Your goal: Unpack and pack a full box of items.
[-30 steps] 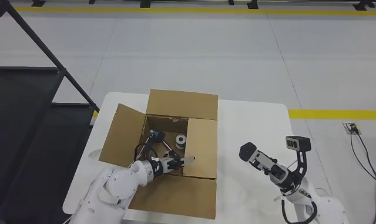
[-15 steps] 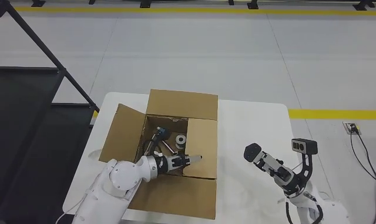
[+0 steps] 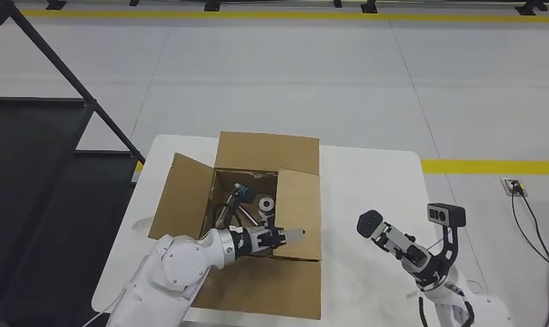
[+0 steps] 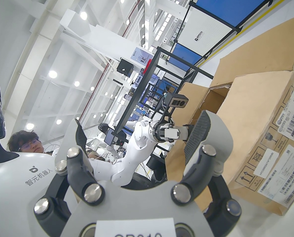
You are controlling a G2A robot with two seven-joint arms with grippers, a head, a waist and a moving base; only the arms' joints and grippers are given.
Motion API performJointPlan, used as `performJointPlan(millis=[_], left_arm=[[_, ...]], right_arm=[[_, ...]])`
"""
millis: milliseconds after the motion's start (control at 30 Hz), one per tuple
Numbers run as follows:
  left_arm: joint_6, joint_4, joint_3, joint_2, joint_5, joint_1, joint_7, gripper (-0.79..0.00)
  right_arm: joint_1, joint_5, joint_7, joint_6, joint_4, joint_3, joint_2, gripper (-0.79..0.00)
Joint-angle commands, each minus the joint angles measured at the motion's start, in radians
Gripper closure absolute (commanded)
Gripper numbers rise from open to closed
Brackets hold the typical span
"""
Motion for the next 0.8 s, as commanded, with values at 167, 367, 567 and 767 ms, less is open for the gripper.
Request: performJointPlan(millis=[167,367,567,767], left_arm=[[-0.011,-0.063,-0.003,0.002,0.018,0.016,0.029,-0.785],[-0.014,-0.07,0.025,-0.004,0.014,0.001,0.068,-0.785],[-0.021,-0.045,0.086,-0.021,0.013,-0.036,0.128,-0.785],[-0.025,-0.015,0.155,-0.042,0.016,-0.076,0.184,-0.785]], right_arm=[[-0.006,0.009,-0.002,-0.005,0.0,0.003,0.009,-0.785],[-0.019,0.033,-0.021,-0.028,-0.004,0.02,0.015,-0.785],[-0.055,0.086,-0.024,-0.067,-0.002,0.063,0.024,-0.785],[-0.071,0.138,0.0,-0.084,0.032,0.089,0.032,-0.785]])
